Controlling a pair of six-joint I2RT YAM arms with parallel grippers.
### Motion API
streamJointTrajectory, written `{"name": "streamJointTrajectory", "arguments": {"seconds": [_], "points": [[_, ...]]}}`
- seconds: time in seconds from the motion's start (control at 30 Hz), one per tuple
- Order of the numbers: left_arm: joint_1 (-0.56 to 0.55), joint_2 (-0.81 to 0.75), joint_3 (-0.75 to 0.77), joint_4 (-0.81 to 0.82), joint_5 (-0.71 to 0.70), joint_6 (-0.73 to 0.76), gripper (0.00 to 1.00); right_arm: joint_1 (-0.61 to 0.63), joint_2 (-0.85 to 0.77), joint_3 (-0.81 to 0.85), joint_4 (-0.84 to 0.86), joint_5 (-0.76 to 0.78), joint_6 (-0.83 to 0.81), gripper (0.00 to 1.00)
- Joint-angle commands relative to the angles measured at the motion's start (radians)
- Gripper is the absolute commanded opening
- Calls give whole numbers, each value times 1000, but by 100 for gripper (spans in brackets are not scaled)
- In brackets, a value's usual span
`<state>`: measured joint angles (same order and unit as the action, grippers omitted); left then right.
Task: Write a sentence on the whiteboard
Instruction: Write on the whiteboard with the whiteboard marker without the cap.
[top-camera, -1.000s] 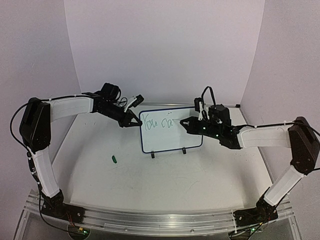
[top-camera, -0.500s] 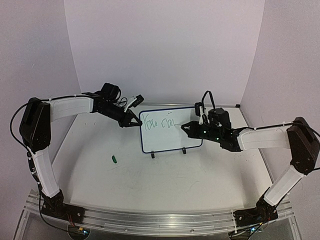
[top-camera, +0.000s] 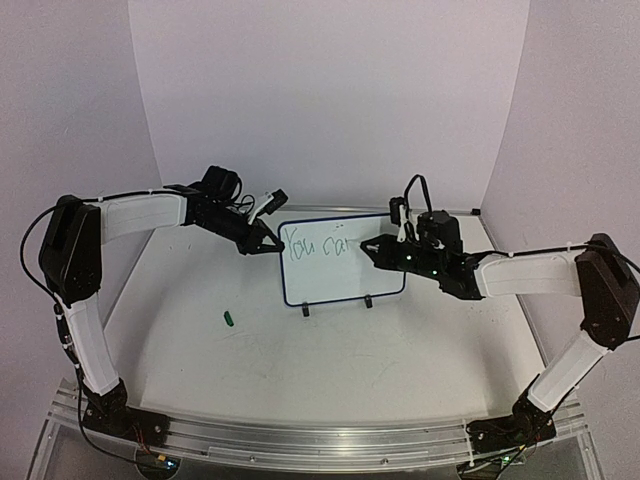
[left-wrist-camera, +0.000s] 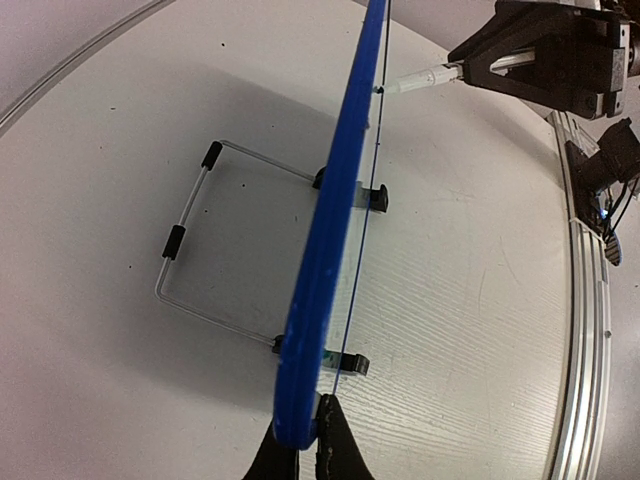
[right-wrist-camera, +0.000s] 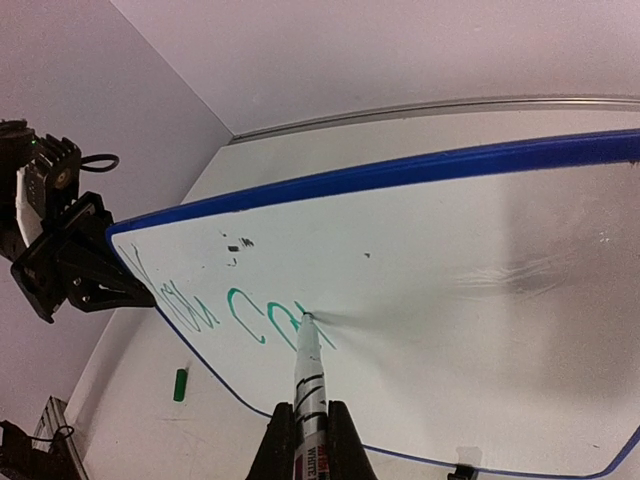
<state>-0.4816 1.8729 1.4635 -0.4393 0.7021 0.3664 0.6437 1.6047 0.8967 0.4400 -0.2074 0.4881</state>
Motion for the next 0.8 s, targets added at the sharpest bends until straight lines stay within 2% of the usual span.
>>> {"name": "streamJointTrajectory", "arguments": {"seconds": [0.0, 0.43, 0.77], "points": [[12, -13, -9, -13, -134, 53, 0, -4, -19, 22, 41, 40, 6, 0], [12, -14, -10, -13, -134, 53, 0, -6, -59, -34, 39, 110, 10, 0], [12, -14, -9, -13, -135, 54, 0, -8, -41, -64, 35, 81, 27, 0]]}}
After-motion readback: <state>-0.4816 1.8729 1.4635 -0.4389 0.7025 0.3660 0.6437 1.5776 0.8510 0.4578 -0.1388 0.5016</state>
